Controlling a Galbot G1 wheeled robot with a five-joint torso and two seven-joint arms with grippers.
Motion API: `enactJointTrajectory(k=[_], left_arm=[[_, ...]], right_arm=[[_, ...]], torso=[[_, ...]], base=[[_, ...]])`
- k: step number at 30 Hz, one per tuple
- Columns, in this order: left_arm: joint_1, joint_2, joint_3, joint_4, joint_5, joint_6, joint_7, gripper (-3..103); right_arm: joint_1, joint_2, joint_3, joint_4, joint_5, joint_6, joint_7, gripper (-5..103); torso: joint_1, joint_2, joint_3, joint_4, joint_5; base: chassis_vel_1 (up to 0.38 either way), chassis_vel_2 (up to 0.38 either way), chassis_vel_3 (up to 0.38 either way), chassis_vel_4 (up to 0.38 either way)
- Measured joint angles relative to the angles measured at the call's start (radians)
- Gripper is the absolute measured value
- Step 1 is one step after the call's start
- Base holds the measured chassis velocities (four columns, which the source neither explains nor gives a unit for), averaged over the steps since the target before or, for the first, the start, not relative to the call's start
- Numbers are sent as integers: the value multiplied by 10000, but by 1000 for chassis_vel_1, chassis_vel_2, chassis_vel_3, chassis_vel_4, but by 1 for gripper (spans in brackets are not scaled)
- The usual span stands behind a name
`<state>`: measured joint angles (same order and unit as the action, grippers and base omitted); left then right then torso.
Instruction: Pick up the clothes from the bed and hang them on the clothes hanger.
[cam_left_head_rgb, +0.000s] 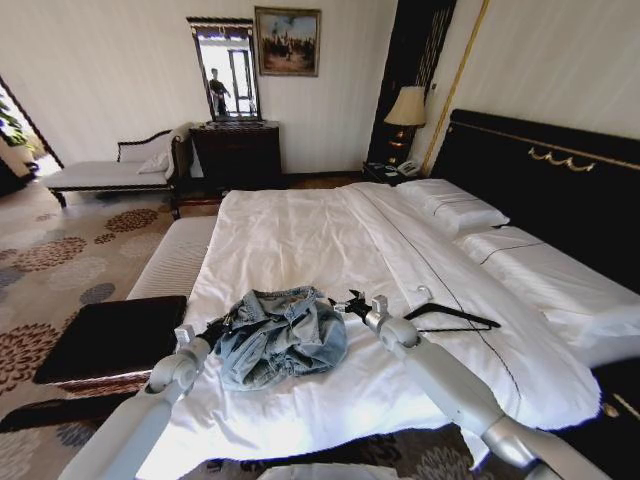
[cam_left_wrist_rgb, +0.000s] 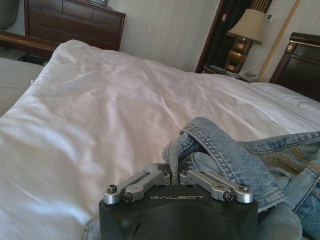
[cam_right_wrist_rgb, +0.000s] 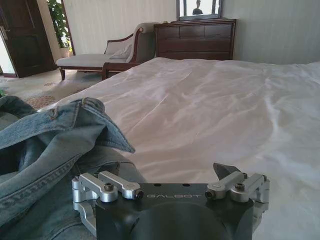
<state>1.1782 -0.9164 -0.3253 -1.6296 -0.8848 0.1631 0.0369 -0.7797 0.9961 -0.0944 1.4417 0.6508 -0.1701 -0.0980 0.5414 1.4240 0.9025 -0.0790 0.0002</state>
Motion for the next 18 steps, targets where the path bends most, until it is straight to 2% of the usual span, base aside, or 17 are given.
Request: enactJointTrajectory(k=[8,13,18], left_arm=[[27,40,-9,-87,-153,51,-42,3],[50,93,46,-153,-153,82,-60,3],[28,165,104,-205,-154,100,-96,3]], right_arm=[[37,-271,-190,295,128,85,-457,100],[702,169,-816,-66,211,117,-512,100],[1155,511,-1353,-460,291,117,-503,100]], torso=[[0,1,0,-1,-2],[0,1,0,6,-3],[0,1,0,3,-3]], base=[[0,0,0,0],[0,0,0,0],[0,0,0,0]])
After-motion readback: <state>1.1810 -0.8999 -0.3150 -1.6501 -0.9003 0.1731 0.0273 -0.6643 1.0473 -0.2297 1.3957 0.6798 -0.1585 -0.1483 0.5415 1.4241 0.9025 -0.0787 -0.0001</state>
